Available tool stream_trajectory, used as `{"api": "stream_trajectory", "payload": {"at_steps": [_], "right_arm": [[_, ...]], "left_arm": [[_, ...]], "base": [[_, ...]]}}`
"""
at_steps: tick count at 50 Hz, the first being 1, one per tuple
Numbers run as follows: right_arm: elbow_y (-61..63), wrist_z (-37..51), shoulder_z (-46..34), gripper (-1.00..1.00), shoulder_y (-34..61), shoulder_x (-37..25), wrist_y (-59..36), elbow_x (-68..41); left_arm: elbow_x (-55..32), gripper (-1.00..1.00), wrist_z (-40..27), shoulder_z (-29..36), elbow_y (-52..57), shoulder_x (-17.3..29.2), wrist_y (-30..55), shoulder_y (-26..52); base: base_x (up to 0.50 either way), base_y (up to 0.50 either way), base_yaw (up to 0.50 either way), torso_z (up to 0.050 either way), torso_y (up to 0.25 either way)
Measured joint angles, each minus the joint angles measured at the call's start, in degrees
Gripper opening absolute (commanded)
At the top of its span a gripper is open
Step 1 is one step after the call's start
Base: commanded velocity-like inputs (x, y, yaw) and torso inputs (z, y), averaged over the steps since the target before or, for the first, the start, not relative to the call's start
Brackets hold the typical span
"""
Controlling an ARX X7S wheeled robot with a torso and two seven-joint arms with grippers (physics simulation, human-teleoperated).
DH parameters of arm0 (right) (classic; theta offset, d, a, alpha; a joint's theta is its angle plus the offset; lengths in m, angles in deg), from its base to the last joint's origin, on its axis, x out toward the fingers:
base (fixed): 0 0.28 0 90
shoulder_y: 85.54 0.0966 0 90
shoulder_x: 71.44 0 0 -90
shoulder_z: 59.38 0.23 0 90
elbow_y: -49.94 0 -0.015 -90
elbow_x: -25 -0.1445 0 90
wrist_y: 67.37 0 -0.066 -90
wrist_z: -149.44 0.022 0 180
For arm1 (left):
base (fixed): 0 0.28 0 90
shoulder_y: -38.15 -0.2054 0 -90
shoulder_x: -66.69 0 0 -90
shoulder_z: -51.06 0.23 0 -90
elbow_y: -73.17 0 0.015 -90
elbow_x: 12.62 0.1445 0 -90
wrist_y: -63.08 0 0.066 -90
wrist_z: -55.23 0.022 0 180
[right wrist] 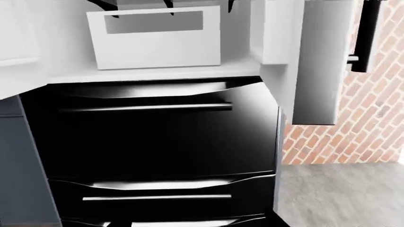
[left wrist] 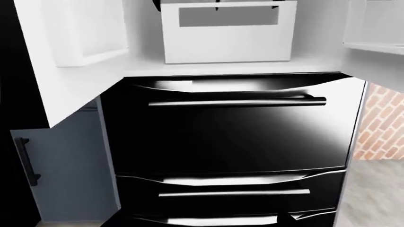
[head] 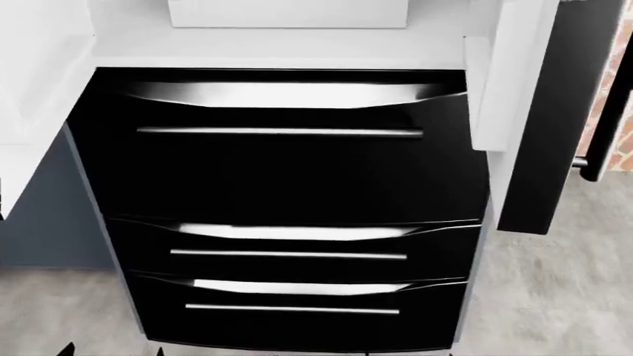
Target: Close the fridge doors
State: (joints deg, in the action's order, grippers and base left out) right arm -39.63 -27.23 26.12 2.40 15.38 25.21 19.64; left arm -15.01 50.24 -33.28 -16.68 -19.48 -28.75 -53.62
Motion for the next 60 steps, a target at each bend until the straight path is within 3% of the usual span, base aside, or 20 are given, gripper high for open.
{"api": "stream_trajectory", "payload": {"at_steps": [60], "right_arm": [[0.72,4.83,-5.10,1.00,0.13,-4.34,-0.50,-4.76]], "left_arm": [[-3.81,1.00,-4.93,4.57,1.52,4.19,0.32,-0.13]], "base": [[0.00,-0.50,0.00,0.000,0.000]]}}
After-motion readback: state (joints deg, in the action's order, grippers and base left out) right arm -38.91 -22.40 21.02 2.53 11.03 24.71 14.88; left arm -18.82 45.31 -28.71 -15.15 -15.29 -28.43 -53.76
